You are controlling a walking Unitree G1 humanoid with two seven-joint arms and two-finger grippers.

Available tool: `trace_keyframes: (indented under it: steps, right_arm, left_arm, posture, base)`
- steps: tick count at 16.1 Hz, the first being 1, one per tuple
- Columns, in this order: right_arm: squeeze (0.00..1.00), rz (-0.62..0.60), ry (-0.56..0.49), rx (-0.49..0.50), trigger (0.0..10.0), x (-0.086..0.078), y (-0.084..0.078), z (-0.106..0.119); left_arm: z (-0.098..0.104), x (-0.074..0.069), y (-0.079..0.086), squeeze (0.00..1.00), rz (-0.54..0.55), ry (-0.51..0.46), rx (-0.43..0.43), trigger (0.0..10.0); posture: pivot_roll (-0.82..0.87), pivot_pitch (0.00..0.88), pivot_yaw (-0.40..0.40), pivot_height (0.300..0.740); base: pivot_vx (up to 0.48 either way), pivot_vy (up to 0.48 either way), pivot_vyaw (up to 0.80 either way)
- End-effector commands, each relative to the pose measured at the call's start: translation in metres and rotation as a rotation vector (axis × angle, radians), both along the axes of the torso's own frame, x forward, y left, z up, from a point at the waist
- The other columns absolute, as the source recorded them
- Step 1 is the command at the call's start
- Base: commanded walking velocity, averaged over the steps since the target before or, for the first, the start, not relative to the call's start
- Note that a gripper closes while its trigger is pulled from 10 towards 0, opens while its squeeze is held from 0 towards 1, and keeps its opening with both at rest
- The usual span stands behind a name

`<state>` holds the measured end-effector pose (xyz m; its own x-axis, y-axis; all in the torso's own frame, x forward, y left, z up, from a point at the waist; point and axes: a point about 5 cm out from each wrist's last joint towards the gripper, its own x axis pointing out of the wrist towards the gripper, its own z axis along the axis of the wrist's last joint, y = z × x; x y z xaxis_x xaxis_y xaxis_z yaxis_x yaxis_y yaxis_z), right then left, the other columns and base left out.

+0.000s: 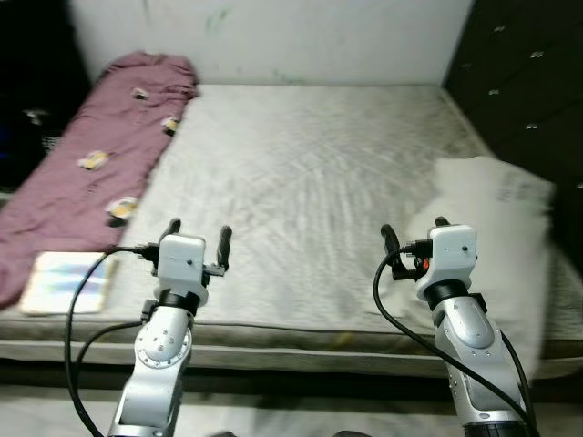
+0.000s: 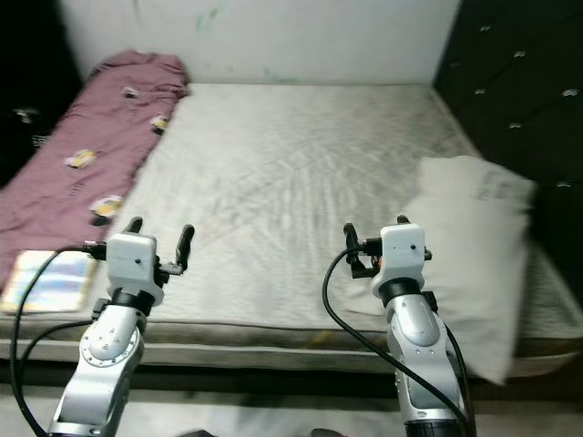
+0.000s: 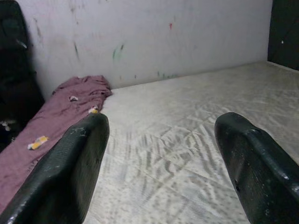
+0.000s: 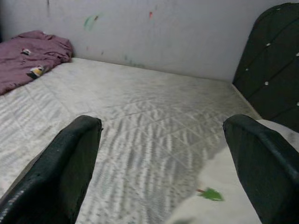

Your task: Clean up the room

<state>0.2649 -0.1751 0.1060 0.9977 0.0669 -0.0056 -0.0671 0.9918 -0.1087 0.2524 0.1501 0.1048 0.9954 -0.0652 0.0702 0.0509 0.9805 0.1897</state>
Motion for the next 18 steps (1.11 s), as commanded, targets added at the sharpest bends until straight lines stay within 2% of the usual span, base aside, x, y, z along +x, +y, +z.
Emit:
trace_keyframes:
  steps: [1,7,18]
  right_arm:
    - [0.0,0.02,-0.01,0.007,10.0,0.0008,0.0063,0.0021]
    - [0.0,0.018,-0.013,0.004,10.0,0.0004,0.0059,0.0024]
    - [0.0,0.012,-0.017,0.01,10.0,0.0005,0.0063,0.0029]
  left_arm:
    - [-0.0004,-0.0007,0.006,0.0,0.014,0.006,0.0,10.0]
    - [0.0029,-0.0022,0.0008,0.0,-0.044,-0.019,-0.037,10.0]
    - [0.0034,-0.0022,0.0013,0.0,-0.065,-0.019,-0.04,10.0]
  posture:
    - [-0.11,0.0,0.006,0.74]
    - [-0.12,0.0,0.006,0.74]
    - [-0.12,0.0,0.014,0.74]
  base:
    - [0.0,0.0,0.0]
    - [0.0,0.0,0.0]
    - [0.312,0.0,0.0]
